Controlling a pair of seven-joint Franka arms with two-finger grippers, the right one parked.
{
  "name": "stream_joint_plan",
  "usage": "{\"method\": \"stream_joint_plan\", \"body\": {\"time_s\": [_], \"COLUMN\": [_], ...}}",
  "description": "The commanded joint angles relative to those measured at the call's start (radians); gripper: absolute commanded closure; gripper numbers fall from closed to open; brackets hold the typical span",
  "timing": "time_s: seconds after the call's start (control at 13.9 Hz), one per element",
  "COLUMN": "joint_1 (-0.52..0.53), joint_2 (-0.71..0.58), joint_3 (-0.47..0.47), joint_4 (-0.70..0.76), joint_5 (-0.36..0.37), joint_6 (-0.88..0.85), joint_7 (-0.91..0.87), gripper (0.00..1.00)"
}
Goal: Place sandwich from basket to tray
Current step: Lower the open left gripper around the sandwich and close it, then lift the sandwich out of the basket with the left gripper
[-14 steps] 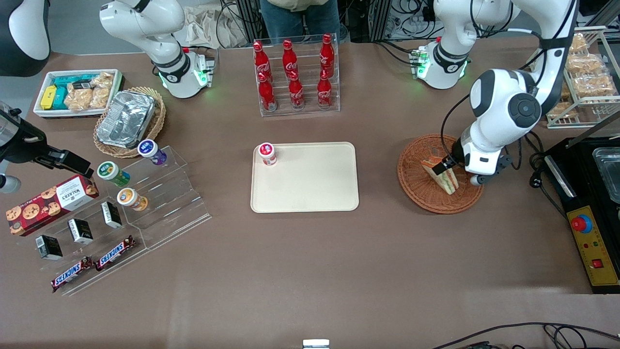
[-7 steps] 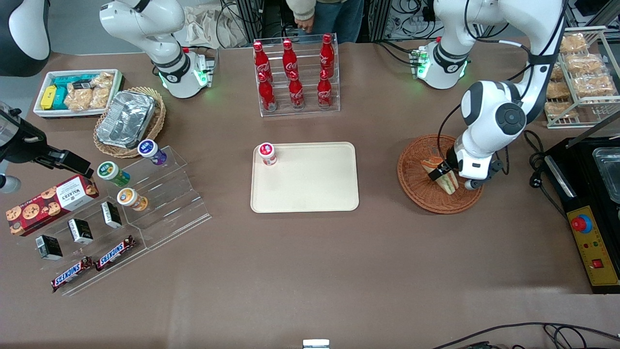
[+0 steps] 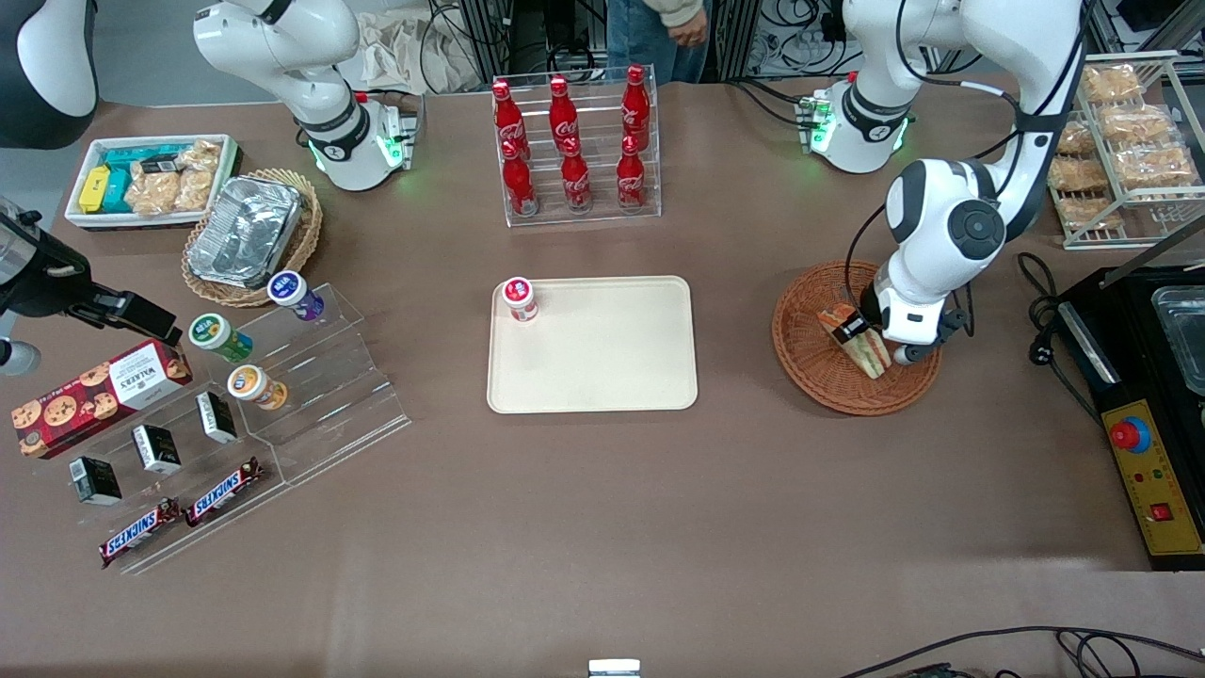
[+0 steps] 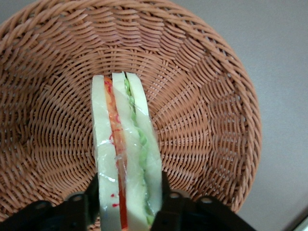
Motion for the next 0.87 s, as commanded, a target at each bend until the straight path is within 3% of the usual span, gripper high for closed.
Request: {"method": "stream_joint_plan", "body": {"time_s": [0.0, 0.36, 0.79], "joint_1": [-0.010, 0.002, -0.004], "joint_2": [-0.036, -0.023, -0.013], "joint_3": [0.003, 0.006, 0.005], "joint_4": [0.057, 0.399, 0.664], "joint_5": [0.000, 0.049, 0.060], "joint_6": [-0.101, -0.552, -0.805], "joint_7": [-0.006, -0.006, -0.005], "gripper": [1.00, 1.00, 1.00]}}
